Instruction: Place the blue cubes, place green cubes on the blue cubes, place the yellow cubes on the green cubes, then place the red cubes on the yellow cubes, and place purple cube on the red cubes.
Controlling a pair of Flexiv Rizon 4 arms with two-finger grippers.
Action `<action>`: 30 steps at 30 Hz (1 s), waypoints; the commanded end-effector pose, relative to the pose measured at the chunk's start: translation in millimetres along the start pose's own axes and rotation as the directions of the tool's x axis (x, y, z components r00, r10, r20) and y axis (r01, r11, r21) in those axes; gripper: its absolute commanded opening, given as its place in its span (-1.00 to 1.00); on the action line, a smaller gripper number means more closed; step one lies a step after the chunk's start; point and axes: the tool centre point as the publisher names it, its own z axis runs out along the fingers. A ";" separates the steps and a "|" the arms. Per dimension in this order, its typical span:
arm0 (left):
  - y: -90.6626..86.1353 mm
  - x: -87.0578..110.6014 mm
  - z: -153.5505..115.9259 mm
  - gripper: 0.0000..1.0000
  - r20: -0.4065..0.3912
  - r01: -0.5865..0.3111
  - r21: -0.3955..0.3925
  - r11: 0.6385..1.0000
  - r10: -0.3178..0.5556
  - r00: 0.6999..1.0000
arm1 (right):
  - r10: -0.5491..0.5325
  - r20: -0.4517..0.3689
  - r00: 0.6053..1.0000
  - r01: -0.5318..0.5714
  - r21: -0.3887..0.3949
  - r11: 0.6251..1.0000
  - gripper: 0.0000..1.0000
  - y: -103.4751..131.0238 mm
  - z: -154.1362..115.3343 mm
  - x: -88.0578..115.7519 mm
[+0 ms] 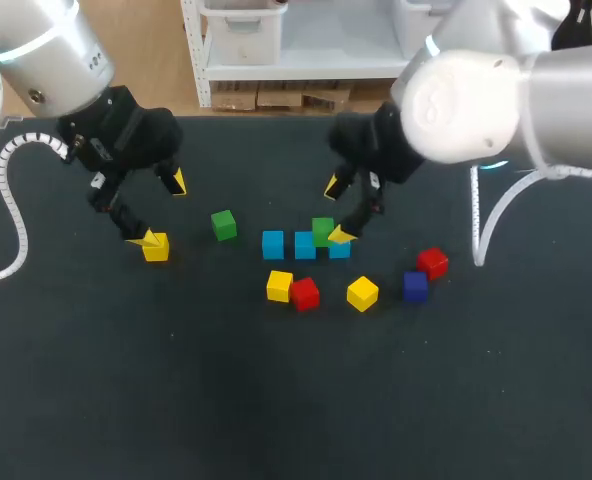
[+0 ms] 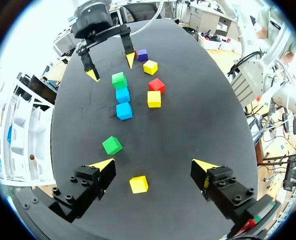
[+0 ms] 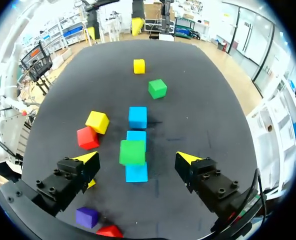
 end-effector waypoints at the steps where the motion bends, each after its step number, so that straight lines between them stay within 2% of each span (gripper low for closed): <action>1: 0.6 0.9 -0.1 1.00 0.001 -0.002 0.001 1.000 0.002 1.000 | -0.038 0.076 0.996 0.041 -0.027 0.999 1.00 12.6 -22.3 12.6; 6: 0.6 0.9 -0.1 1.00 0.001 -0.002 0.001 1.000 0.002 1.000 | -0.111 0.113 0.987 0.119 -0.068 0.991 1.00 26.9 -37.9 25.3; 9: 0.6 0.9 -0.1 1.00 0.001 -0.002 0.001 1.000 0.002 1.000 | -0.115 0.117 0.987 0.124 -0.070 0.990 1.00 33.3 -46.4 38.0; 14: 0.6 0.9 -0.1 1.00 0.001 -0.002 0.001 1.000 0.002 1.000 | -0.093 0.148 0.985 0.101 -0.046 0.994 1.00 42.2 -59.1 59.7; 20: 0.6 0.9 -0.1 1.00 0.001 -0.002 0.001 1.000 0.002 1.000 | -0.079 0.175 0.981 0.076 0.025 0.997 1.00 52.8 -71.9 82.3; 30: 0.6 0.9 -0.1 1.00 0.001 -0.002 0.001 1.000 0.002 1.000 | -0.031 0.195 0.980 0.016 0.077 0.997 1.00 63.5 -79.6 110.3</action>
